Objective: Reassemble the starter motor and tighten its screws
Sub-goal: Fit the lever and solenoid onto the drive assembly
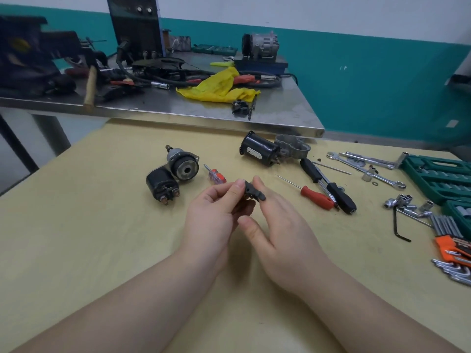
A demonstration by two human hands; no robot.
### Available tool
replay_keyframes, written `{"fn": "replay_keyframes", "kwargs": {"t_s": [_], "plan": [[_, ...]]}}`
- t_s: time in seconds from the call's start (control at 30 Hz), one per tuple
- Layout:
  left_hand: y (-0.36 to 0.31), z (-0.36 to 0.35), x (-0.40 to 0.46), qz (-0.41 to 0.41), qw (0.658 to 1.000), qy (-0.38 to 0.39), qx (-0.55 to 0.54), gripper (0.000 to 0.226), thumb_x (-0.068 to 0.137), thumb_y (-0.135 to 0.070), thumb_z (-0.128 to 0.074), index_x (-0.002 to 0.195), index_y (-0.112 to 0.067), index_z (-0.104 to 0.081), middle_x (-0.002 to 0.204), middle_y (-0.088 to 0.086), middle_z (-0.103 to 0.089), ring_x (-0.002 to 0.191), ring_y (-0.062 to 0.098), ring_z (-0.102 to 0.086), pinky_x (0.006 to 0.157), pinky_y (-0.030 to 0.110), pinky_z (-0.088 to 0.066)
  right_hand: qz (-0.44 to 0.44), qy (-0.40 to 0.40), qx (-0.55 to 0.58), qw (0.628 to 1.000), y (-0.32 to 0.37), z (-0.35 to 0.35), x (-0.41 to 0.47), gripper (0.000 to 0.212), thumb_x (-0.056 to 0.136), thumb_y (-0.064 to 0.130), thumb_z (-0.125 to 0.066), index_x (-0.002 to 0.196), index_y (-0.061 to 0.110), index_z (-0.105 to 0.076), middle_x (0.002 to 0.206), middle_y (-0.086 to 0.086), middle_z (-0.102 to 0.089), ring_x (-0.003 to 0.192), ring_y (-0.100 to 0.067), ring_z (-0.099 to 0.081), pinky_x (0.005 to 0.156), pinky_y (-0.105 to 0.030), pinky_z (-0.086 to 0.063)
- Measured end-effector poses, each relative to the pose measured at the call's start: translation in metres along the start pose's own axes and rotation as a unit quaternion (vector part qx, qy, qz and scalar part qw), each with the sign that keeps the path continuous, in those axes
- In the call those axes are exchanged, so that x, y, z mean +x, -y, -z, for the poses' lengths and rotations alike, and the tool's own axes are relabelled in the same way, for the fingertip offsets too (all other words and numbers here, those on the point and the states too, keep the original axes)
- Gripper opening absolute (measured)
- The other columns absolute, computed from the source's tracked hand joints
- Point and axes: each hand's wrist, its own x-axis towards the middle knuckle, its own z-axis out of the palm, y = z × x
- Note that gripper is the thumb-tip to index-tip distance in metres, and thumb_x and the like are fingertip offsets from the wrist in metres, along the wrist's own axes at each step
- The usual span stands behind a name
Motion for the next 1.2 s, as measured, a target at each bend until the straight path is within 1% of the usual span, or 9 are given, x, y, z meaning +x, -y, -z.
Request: {"fn": "replay_keyframes", "kwargs": {"t_s": [0.1,0.23,0.37,0.5,0.83,0.9,0.97,1.07,1.2], "plan": [[-0.011,0.001,0.002,-0.018,1.000,0.005,0.017,0.020,0.097,-0.013,-0.077,0.109,0.003,-0.076,0.104,0.022,-0.079,0.089,0.028,-0.074,0.085,0.034,-0.065,-0.027,0.025,0.100,0.994,0.000,-0.005,-0.001,0.078,0.100,0.056,-0.046,0.169,0.031,-0.021,0.154,0.048,-0.017,0.141,0.028,-0.020,0.111,0.002,-0.015],[-0.028,0.004,0.001,-0.076,0.989,0.034,0.119,0.023,0.091,-0.006,-0.084,0.112,-0.007,-0.074,0.109,0.020,-0.079,0.091,0.023,-0.076,0.085,0.031,-0.065,-0.131,-0.058,0.405,0.903,-0.003,0.003,0.000,0.067,0.095,0.061,-0.064,0.155,0.036,-0.045,0.137,0.033,-0.065,0.132,0.006,-0.059,0.111,-0.022,-0.048],[-0.036,0.004,-0.004,-0.124,0.958,0.098,0.241,0.043,0.081,0.003,-0.091,0.113,-0.018,-0.071,0.100,0.007,-0.080,0.093,0.017,-0.080,0.077,0.021,-0.062,-0.150,-0.094,0.378,0.908,-0.007,0.009,0.002,0.032,0.094,0.049,-0.071,0.125,0.043,-0.069,0.122,0.022,-0.076,0.112,-0.004,-0.072,0.092,-0.025,-0.058],[-0.038,0.007,-0.005,-0.164,0.924,0.139,0.317,0.055,0.078,-0.002,-0.094,0.115,-0.033,-0.067,0.106,-0.001,-0.070,0.095,0.017,-0.080,0.085,0.024,-0.062,-0.155,-0.067,0.404,0.899,-0.012,0.008,0.004,0.028,0.098,0.015,-0.074,0.120,0.033,-0.075,0.110,0.009,-0.081,0.095,-0.009,-0.076,0.077,-0.030,-0.062],[-0.041,0.020,0.001,-0.126,0.919,0.234,0.290,0.055,0.080,0.003,-0.089,0.117,-0.031,-0.067,0.109,-0.003,-0.064,0.097,0.025,-0.079,0.088,0.034,-0.064,-0.147,0.035,0.546,0.824,-0.023,0.006,0.004,0.038,0.093,0.038,-0.077,0.124,0.017,-0.079,0.093,-0.014,-0.074,0.078,-0.023,-0.073,0.070,-0.029,-0.055],[-0.046,0.022,0.006,-0.160,0.905,0.182,0.350,0.040,0.078,-0.020,-0.090,0.105,-0.041,-0.068,0.098,-0.014,-0.067,0.080,0.013,-0.075,0.073,0.025,-0.060,-0.174,0.013,0.586,0.791,-0.025,0.004,0.005,0.030,0.093,0.029,-0.074,0.116,0.011,-0.082,0.086,-0.013,-0.069,0.069,-0.019,-0.068,0.064,-0.028,-0.056],[-0.060,0.035,0.023,-0.235,0.858,-0.011,0.456,0.026,0.079,-0.046,-0.081,0.097,-0.040,-0.064,0.089,-0.015,-0.068,0.069,0.006,-0.066,0.063,0.024,-0.051,-0.204,-0.002,0.600,0.774,-0.026,0.004,0.006,0.024,0.092,0.025,-0.072,0.103,0.008,-0.084,0.084,-0.016,-0.064,0.064,-0.019,-0.066,0.060,-0.026,-0.055],[-0.091,0.073,0.052,-0.193,0.781,-0.235,0.546,0.055,0.076,-0.076,-0.060,0.112,-0.035,-0.054,0.105,-0.004,-0.067,0.088,0.021,-0.067,0.074,0.039,-0.051,-0.225,-0.010,0.600,0.767,-0.028,0.008,0.006,0.022,0.090,0.025,-0.068,0.091,0.010,-0.084,0.082,-0.019,-0.063,0.066,-0.023,-0.071,0.060,-0.025,-0.054],[-0.090,0.100,0.077,-0.013,0.715,-0.218,0.664,0.099,0.082,-0.094,-0.043,0.148,-0.021,-0.040,0.125,0.007,-0.066,0.111,0.035,-0.062,0.084,0.044,-0.047,-0.240,-0.018,0.601,0.762,-0.028,0.008,0.009,0.022,0.087,0.024,-0.068,0.087,0.010,-0.085,0.079,-0.016,-0.064,0.064,-0.024,-0.071,0.058,-0.026,-0.054]]}}
